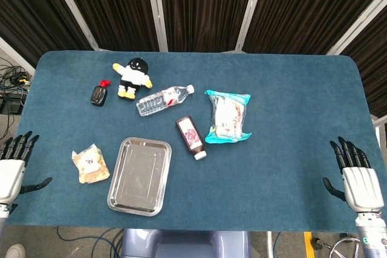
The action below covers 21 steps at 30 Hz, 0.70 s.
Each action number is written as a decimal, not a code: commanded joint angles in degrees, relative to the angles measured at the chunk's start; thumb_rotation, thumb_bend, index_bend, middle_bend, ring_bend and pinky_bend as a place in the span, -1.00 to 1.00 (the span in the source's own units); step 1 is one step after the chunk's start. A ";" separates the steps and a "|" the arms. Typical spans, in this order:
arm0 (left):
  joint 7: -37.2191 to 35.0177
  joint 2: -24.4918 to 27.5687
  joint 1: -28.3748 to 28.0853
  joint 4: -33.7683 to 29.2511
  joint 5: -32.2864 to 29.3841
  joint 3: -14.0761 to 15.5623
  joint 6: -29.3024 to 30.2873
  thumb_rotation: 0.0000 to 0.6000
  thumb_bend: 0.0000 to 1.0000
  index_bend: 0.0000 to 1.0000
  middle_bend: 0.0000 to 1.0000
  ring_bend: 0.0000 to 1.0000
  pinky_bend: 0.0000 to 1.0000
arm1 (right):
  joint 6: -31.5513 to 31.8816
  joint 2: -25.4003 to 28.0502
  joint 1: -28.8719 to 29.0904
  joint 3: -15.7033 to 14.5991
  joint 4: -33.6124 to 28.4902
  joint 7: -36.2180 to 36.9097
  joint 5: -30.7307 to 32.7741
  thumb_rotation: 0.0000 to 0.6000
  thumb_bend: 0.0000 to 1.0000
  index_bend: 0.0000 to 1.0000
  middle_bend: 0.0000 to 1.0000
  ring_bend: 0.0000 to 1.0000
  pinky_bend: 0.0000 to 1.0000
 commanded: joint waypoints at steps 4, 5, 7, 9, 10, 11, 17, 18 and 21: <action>5.67 -0.38 -5.12 -0.29 -5.78 0.12 -11.73 1.00 -0.92 -0.85 -0.94 -0.90 -0.49 | 0.02 -0.08 0.11 -0.08 -0.13 -0.06 -0.43 1.00 -0.40 -1.00 -1.00 -1.00 -0.76; 6.78 -0.59 -5.87 -0.20 -6.87 0.12 -13.44 1.00 -0.92 -0.82 -0.93 -0.90 -0.49 | 0.06 -0.12 0.12 -0.10 -0.07 -0.04 -0.55 1.00 -0.40 -1.00 -1.00 -1.00 -0.76; 9.19 -1.09 -7.19 0.07 -8.55 0.24 -16.22 1.00 -0.91 -0.79 -0.91 -0.90 -0.49 | 0.03 -0.14 0.16 -0.11 0.16 0.03 -0.62 1.00 -0.40 -1.00 -1.00 -1.00 -0.76; 11.28 -1.94 -8.34 0.34 -10.00 0.10 -18.08 1.00 -0.91 -0.79 -0.88 -0.88 -0.49 | -0.06 -0.10 0.14 -0.03 0.19 0.36 -0.36 1.00 -0.40 -1.00 -1.00 -1.00 -0.76; 12.10 -2.37 -8.75 0.45 -10.49 0.08 -18.69 1.00 -0.90 -0.78 -0.86 -0.87 -0.49 | -0.03 -0.06 0.11 0.02 0.17 0.52 -0.27 1.00 -0.40 -1.00 -1.00 -1.00 -0.76; 12.98 -2.91 -9.19 0.58 -10.99 0.03 -19.26 1.00 -0.90 -0.78 -0.84 -0.85 -0.49 | 0.01 -0.02 0.10 0.05 0.16 0.64 -0.24 1.00 -0.40 -1.00 -1.00 -1.00 -0.76; 17.72 -7.53 -11.61 2.56 -14.29 -0.67 -21.45 1.00 -0.89 -0.79 -0.84 -0.85 -0.49 | 0.15 0.19 0.01 0.02 0.10 1.04 -0.36 1.00 -0.40 -1.00 -1.00 -1.00 -0.76; 18.48 -8.50 -12.04 3.09 -14.87 -0.79 -21.74 1.00 -0.88 -0.78 -0.83 -0.85 -0.49 | 0.13 0.21 0.00 0.01 0.06 1.06 -0.34 1.00 -0.40 -1.00 -1.00 -1.00 -0.76; 20.00 -10.43 -12.91 4.18 -16.03 -0.87 -22.50 1.00 -0.82 -0.66 -0.76 -0.79 -0.46 | 0.10 0.23 -0.01 0.01 0.02 1.12 -0.30 1.00 -0.40 -1.00 -1.00 -1.00 -0.76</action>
